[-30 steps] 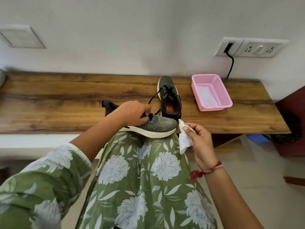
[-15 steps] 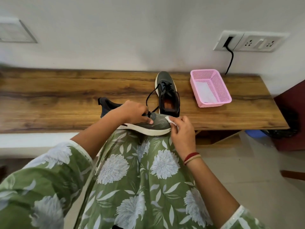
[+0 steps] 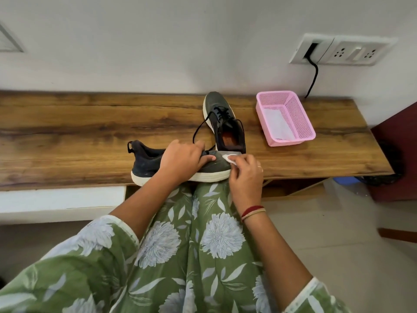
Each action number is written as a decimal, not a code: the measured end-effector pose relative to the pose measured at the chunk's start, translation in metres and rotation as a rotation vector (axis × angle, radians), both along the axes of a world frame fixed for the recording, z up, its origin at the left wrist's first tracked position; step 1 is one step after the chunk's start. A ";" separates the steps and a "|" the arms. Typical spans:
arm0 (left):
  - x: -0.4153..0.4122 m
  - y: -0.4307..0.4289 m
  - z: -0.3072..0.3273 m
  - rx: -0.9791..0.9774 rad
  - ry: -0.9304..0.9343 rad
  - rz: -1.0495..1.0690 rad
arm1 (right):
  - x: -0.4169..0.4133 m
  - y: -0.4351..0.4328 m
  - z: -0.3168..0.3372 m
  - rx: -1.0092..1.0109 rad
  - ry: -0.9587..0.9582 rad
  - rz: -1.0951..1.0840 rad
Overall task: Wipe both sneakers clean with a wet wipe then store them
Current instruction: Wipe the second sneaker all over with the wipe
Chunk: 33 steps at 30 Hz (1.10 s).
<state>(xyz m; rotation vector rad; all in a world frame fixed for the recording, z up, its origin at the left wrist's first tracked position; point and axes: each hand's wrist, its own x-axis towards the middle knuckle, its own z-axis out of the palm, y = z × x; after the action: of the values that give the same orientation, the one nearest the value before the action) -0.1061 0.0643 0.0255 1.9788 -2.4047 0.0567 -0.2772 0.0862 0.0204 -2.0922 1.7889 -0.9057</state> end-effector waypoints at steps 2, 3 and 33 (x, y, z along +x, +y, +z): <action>0.001 -0.001 -0.002 -0.007 0.008 -0.004 | 0.012 0.008 0.000 -0.022 0.087 0.097; 0.002 -0.001 -0.002 -0.010 0.011 -0.004 | 0.017 0.014 -0.001 -0.032 0.140 0.161; -0.001 0.017 0.004 -0.014 -0.017 0.046 | 0.022 0.020 0.014 0.131 0.195 0.243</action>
<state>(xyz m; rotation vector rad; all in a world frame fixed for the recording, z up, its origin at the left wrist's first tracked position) -0.1074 0.0816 0.0294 2.0355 -2.3624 0.0918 -0.2552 0.1066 0.0343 -2.3126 1.5831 -0.5233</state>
